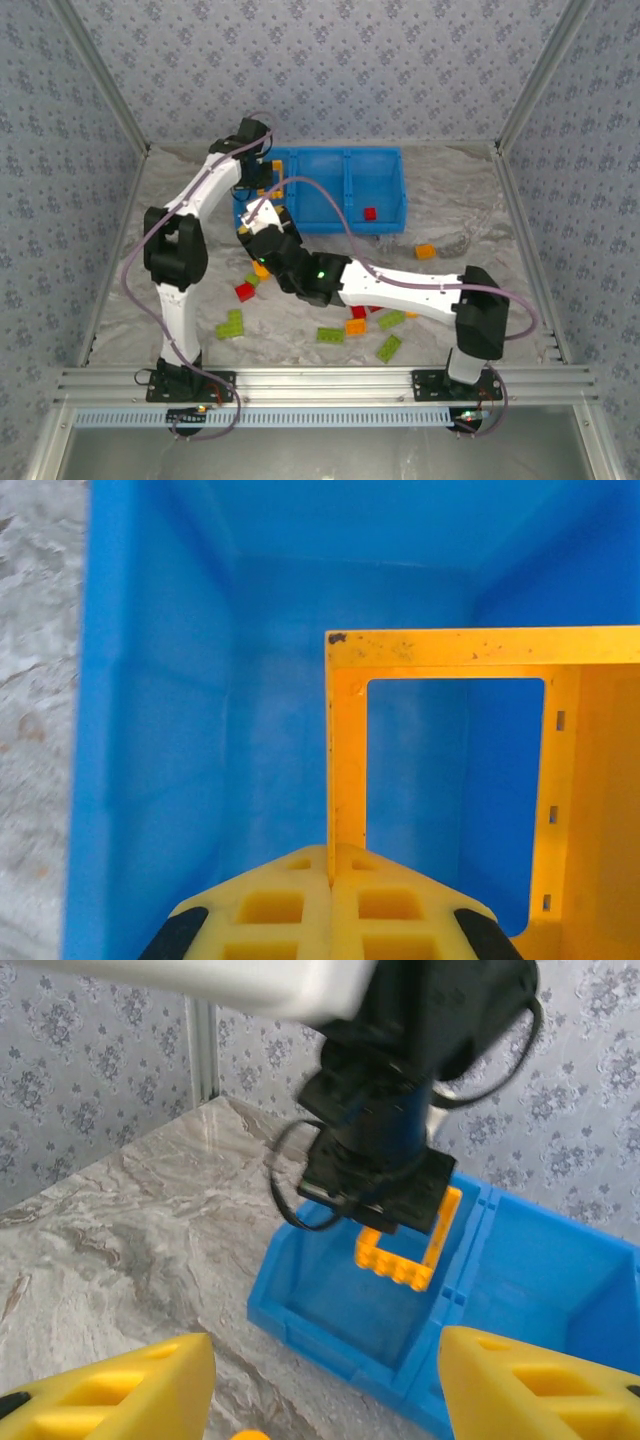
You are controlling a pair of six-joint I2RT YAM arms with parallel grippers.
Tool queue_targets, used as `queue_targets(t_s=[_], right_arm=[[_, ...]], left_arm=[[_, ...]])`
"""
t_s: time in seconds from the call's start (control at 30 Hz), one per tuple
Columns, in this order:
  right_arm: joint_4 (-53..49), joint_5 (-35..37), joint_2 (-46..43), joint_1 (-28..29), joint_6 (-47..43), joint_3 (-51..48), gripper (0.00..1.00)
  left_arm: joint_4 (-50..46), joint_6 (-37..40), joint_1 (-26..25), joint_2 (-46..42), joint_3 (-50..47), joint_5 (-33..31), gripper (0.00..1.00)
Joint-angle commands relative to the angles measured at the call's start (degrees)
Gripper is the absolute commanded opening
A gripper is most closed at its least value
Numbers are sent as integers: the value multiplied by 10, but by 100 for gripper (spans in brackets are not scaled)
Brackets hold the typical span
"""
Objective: Sort the legos into containers by color
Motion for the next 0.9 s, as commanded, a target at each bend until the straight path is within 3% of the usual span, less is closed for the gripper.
queue_targets(t_s=[0.0, 0.43, 0.87], right_arm=[[25, 34, 22, 10, -31, 41, 63], [16, 37, -11, 17, 9, -7, 63], [-9, 47, -12, 20, 38, -13, 63]], left_arm=[[-11, 26, 5, 33, 52, 3, 0], [-17, 21, 5, 134, 146, 2, 0], [14, 7, -8, 155, 130, -25, 0]])
